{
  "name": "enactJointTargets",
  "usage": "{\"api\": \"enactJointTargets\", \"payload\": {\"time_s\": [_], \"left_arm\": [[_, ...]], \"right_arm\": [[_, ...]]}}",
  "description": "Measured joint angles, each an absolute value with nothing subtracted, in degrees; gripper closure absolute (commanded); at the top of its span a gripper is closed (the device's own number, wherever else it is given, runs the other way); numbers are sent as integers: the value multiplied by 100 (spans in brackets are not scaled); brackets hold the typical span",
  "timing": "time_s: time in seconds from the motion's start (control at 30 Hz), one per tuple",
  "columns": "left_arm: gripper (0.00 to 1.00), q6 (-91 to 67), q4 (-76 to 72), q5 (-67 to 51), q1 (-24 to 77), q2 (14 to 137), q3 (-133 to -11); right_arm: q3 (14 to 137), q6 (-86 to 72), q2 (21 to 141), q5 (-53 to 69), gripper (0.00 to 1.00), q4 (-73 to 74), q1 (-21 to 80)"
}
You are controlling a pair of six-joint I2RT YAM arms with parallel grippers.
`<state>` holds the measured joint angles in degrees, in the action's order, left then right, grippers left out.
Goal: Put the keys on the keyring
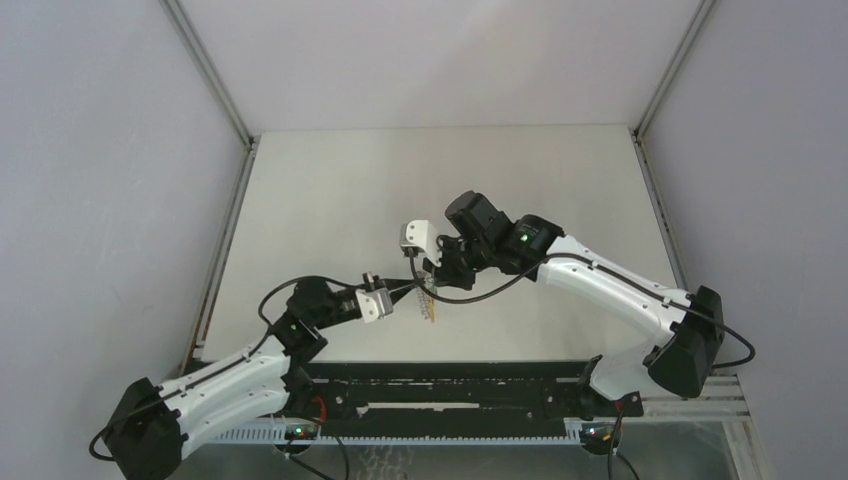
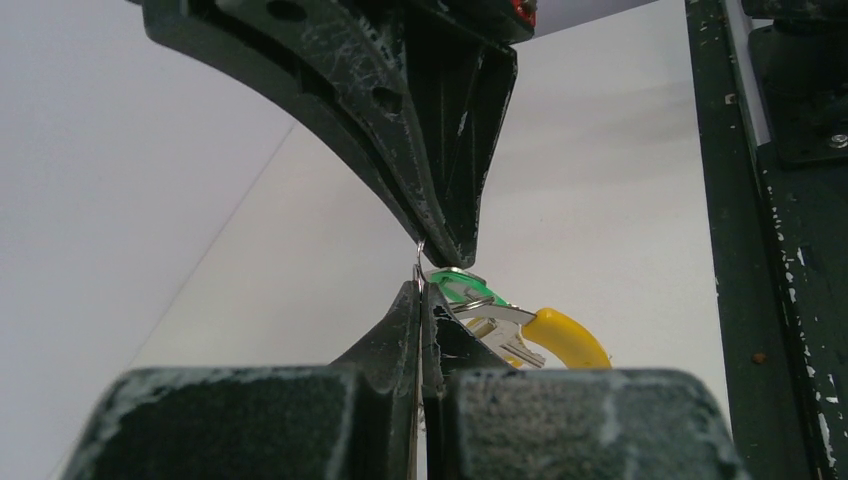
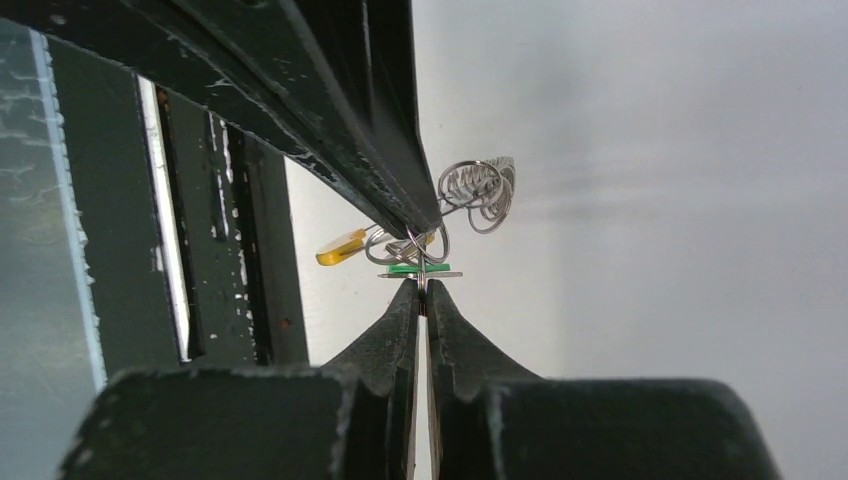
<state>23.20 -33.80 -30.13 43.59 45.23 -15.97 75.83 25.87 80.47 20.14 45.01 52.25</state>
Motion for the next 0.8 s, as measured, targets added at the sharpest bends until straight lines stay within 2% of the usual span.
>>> {"api": "enactJointTargets", "payload": {"time_s": [0.57, 0.8], "left_arm": [[100, 2305, -3527, -3269, 4506, 4407, -1597], [100, 2255, -3677, -3315, 4510, 4414, -1597]], "right_arm": [[7946, 1621, 8493, 2709, 100, 4814, 4388], [7944, 1653, 8530, 2755, 100, 4823, 4482]]}}
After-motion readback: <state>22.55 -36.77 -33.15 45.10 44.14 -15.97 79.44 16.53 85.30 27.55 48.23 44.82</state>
